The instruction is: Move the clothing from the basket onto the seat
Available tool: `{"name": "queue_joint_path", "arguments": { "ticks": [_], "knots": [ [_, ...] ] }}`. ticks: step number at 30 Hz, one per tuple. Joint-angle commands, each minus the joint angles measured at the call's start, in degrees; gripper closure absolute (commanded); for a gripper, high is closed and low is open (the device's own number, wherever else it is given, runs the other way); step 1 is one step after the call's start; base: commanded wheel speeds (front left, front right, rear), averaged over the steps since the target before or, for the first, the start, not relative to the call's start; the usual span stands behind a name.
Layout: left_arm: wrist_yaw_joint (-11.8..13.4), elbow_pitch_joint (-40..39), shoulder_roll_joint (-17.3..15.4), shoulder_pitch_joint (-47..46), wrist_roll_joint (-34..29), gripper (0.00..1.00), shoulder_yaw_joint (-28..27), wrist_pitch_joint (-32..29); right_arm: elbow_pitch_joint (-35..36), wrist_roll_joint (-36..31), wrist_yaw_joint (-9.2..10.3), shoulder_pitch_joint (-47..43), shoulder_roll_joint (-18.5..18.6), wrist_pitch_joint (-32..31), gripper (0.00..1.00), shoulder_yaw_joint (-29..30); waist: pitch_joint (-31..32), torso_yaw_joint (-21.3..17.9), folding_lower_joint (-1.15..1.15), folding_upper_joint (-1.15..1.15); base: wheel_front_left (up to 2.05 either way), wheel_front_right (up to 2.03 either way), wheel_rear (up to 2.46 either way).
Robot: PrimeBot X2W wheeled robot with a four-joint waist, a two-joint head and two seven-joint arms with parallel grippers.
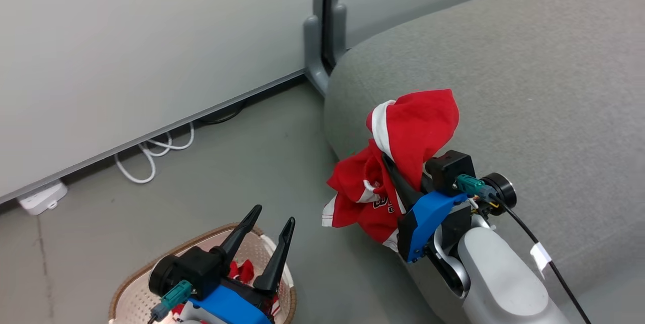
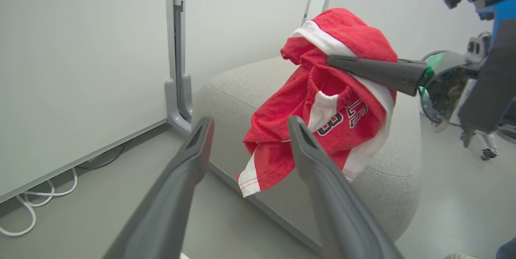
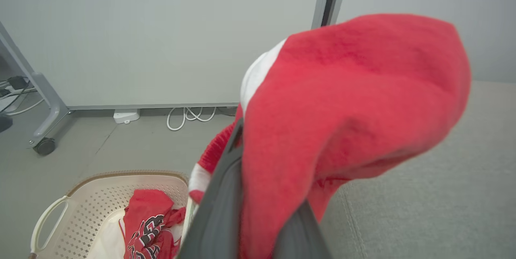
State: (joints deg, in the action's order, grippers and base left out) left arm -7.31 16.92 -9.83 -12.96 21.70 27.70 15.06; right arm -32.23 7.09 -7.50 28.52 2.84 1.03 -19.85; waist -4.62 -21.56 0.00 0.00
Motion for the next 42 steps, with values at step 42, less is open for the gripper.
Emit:
{"name": "queue_joint_path", "arguments": {
  "ticks": [42],
  "knots": [
    [-0.2,-3.0,-6.1,-14.7,-1.3,0.0,7.7,0.2,-0.2,-3.4,0.02,23.2,12.7,-0.9,1.0,32.7,-21.5,5.2,0.0,0.0,0.0,0.0,0.0]
  ]
}}
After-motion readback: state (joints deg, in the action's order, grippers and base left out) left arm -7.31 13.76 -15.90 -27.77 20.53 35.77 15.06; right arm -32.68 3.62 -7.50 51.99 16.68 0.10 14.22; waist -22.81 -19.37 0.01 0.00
